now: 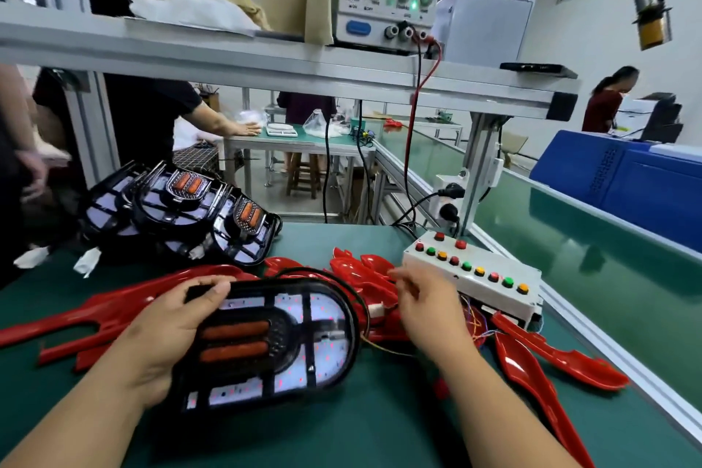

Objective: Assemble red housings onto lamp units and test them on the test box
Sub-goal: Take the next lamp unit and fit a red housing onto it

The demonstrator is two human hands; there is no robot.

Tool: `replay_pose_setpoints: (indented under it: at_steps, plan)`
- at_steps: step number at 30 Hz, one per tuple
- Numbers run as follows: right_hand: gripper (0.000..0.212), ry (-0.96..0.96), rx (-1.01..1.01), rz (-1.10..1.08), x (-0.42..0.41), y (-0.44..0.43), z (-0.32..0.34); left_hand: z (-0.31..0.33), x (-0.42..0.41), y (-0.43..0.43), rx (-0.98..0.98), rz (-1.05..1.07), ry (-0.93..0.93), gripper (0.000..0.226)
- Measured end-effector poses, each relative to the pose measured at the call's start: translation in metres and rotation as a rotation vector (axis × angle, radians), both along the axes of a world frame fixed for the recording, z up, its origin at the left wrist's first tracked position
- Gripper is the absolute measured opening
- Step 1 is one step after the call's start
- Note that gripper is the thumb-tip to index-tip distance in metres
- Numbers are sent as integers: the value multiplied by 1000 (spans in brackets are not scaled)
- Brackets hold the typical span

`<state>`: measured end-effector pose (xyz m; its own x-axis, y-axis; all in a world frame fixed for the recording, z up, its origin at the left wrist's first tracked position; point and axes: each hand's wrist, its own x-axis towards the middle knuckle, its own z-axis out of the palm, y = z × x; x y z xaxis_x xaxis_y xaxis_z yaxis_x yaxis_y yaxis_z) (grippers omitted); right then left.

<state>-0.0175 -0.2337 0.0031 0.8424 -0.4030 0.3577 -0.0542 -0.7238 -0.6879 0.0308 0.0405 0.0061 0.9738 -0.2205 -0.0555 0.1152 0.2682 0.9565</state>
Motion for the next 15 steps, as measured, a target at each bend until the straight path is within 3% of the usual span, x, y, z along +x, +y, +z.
replay_pose_setpoints:
  at_steps: [2, 4, 11, 15]
  plan:
    - [24, 223, -277, -7, 5, 3, -8, 0, 4, 2, -103, 40, 17, 19]
    - [20, 317, -388, -60, 6, 5, -9, -2, 8, 6, -190, 83, 42, 21]
    - [35, 466, -278, 7, -1, -3, -2, -2, 14, 8, -287, 131, 87, 28]
    - [22, 402, -281, -39, 2, -4, -4, 0, 9, 2, -309, 102, 69, 32]
